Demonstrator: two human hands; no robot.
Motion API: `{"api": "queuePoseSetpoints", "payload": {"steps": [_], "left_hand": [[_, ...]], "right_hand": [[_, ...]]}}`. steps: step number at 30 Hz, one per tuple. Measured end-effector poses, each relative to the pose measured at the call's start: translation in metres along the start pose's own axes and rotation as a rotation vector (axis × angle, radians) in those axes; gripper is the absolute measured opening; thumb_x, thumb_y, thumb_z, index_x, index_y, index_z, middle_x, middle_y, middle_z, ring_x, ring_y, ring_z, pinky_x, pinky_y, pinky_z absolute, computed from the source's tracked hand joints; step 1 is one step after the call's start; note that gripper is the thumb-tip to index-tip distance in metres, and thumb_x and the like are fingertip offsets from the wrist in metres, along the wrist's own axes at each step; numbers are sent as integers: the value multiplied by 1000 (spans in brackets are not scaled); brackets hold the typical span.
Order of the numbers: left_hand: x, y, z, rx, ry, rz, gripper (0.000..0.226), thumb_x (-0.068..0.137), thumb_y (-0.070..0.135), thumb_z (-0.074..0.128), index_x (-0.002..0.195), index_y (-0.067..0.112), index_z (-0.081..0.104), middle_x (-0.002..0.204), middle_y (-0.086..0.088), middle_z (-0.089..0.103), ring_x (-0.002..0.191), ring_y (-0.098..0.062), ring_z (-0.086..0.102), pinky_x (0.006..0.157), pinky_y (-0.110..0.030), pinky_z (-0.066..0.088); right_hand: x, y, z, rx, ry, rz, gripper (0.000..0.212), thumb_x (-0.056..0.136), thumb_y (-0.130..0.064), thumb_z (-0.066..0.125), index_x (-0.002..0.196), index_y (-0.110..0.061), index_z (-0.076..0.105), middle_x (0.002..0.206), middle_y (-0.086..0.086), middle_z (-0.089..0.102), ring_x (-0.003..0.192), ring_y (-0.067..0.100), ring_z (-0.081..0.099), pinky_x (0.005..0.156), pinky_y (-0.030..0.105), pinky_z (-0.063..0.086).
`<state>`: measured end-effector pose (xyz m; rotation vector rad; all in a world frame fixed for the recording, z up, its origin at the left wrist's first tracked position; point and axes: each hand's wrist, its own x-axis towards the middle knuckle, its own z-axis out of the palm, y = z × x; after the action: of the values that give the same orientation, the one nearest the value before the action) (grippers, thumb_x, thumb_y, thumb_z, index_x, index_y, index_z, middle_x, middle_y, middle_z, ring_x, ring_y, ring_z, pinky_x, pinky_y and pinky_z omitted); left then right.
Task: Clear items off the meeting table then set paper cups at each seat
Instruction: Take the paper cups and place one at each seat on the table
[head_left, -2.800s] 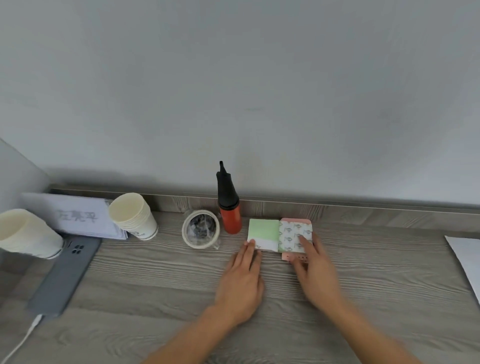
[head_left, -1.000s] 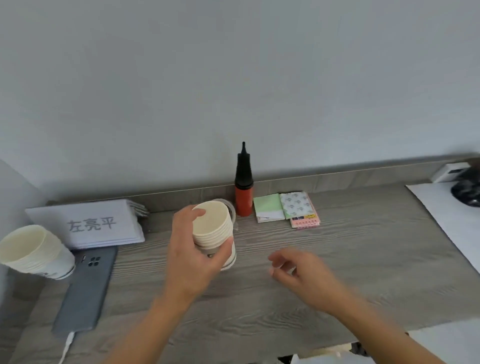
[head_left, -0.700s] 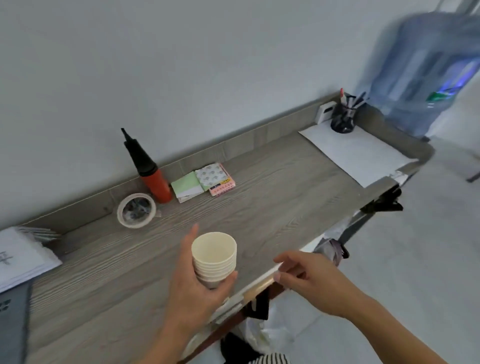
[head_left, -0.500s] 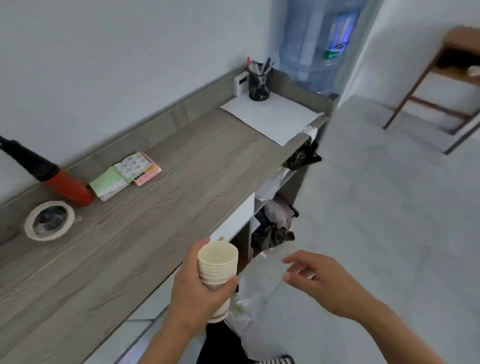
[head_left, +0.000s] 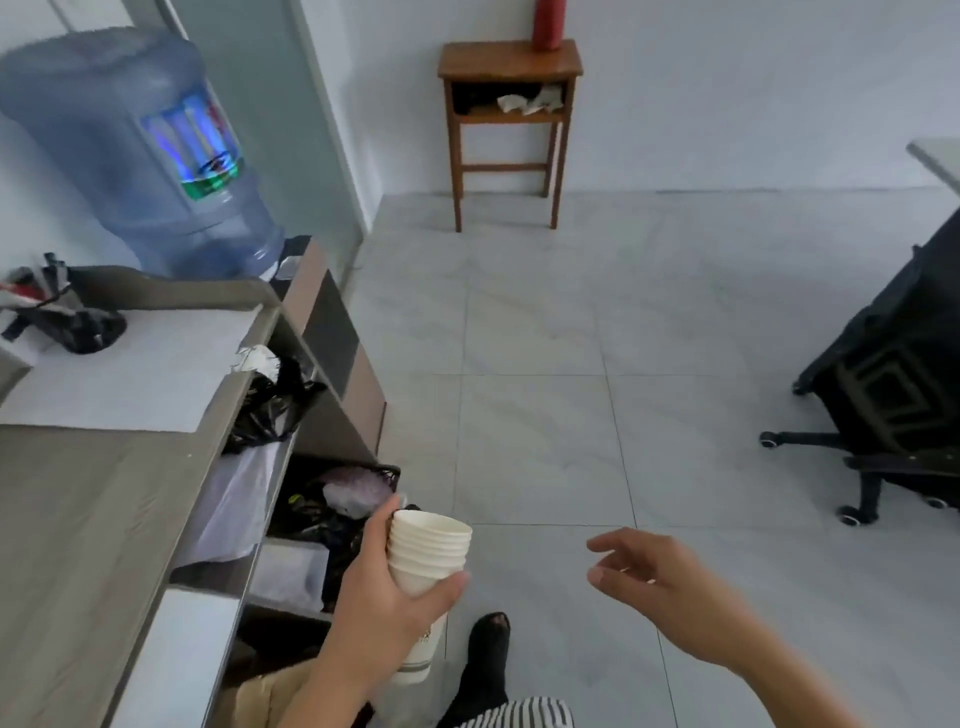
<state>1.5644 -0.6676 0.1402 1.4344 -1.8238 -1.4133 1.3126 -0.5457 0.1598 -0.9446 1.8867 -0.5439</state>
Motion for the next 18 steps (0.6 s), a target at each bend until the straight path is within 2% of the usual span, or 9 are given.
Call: {"api": "queuePoseSetpoints", "payload": {"steps": [4, 8, 12, 15, 18], "left_hand": [[75, 33, 31, 65, -170, 20, 75, 61, 32, 88, 122, 31, 45, 102, 13, 63, 90, 5, 59, 73, -18, 47], [140, 74, 84, 164, -358, 75, 78, 53, 40, 88, 120, 28, 50, 97, 9, 67, 85, -3, 63, 70, -18, 47], [178, 129, 163, 249, -575, 184, 80, 51, 43, 87, 120, 30, 50, 97, 8, 68, 82, 1, 63, 73, -23, 49], [188, 163, 232, 292, -718, 263, 75, 56, 35, 89, 119, 31, 49, 96, 6, 68, 83, 2, 63, 70, -20, 48], [186, 193, 306, 343, -836, 322, 75, 56, 40, 87, 119, 34, 48, 95, 6, 68, 84, -2, 63, 72, -21, 50]], "right_hand": [[15, 5, -35, 94, 139, 70, 22, 86, -45, 66, 107, -40, 62, 92, -13, 71, 78, -3, 65, 71, 16, 49], [14, 26, -72, 243, 305, 150, 25, 85, -43, 68, 109, -38, 64, 92, -11, 72, 80, 2, 67, 76, 23, 54], [-4, 68, -106, 399, 482, 268, 25, 86, -39, 69, 110, -34, 64, 92, -7, 71, 79, 5, 67, 85, 33, 56], [-19, 104, -131, 480, 578, 344, 26, 86, -42, 68, 111, -35, 64, 94, -9, 71, 82, 3, 67, 86, 30, 55], [-31, 143, -164, 533, 659, 392, 27, 86, -43, 66, 112, -36, 63, 95, -9, 71, 82, 1, 67, 83, 24, 54]]}}
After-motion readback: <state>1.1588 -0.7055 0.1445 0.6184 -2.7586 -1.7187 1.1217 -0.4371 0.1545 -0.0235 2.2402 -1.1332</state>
